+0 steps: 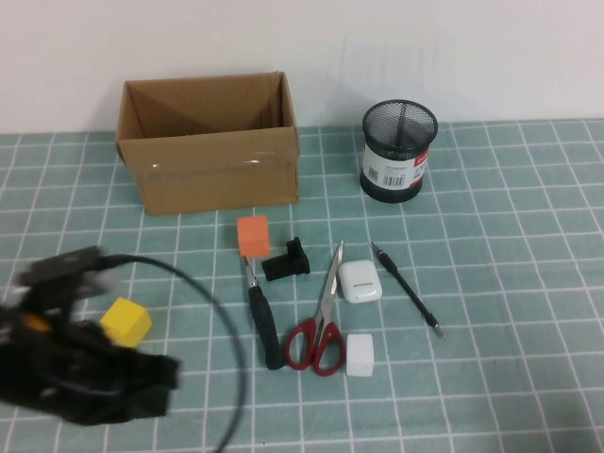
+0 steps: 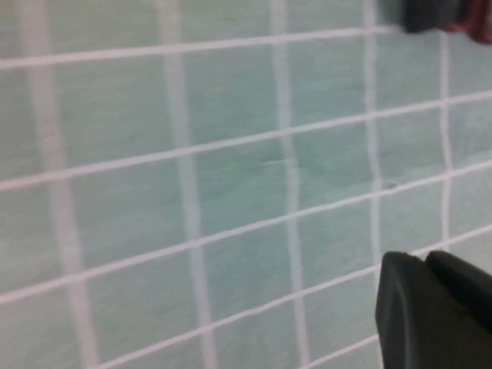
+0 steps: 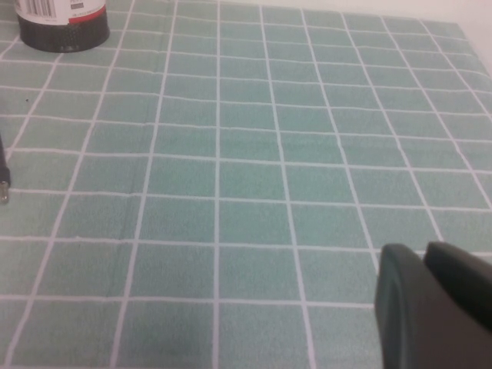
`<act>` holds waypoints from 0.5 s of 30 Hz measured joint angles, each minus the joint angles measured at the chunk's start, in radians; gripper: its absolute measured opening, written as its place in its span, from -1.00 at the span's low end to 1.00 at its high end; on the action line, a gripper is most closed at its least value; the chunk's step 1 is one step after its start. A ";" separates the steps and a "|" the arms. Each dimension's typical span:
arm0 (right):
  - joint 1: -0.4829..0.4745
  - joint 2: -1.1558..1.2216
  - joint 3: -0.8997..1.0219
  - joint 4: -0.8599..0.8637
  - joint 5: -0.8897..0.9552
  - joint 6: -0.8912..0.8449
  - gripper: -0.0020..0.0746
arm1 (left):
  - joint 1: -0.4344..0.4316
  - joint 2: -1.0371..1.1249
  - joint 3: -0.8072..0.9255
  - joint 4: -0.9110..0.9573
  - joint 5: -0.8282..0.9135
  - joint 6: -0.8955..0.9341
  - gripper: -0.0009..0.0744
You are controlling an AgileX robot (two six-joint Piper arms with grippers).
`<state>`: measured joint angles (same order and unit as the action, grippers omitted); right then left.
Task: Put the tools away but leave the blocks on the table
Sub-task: Pick up the black Screwdriver from the table
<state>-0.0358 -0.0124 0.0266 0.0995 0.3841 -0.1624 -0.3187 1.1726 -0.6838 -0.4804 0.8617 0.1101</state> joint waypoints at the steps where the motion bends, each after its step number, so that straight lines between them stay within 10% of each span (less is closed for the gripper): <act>1: 0.000 0.000 0.000 0.000 0.000 0.000 -0.97 | -0.036 0.027 -0.017 0.005 -0.007 -0.013 -0.98; 15: 0.000 0.000 0.000 0.000 0.000 0.000 -0.97 | -0.371 0.414 -0.452 0.242 0.016 -0.253 -0.98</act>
<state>-0.0358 -0.0124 0.0266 0.0995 0.3841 -0.1624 -0.6897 1.5865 -1.1362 -0.2382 0.8781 -0.1426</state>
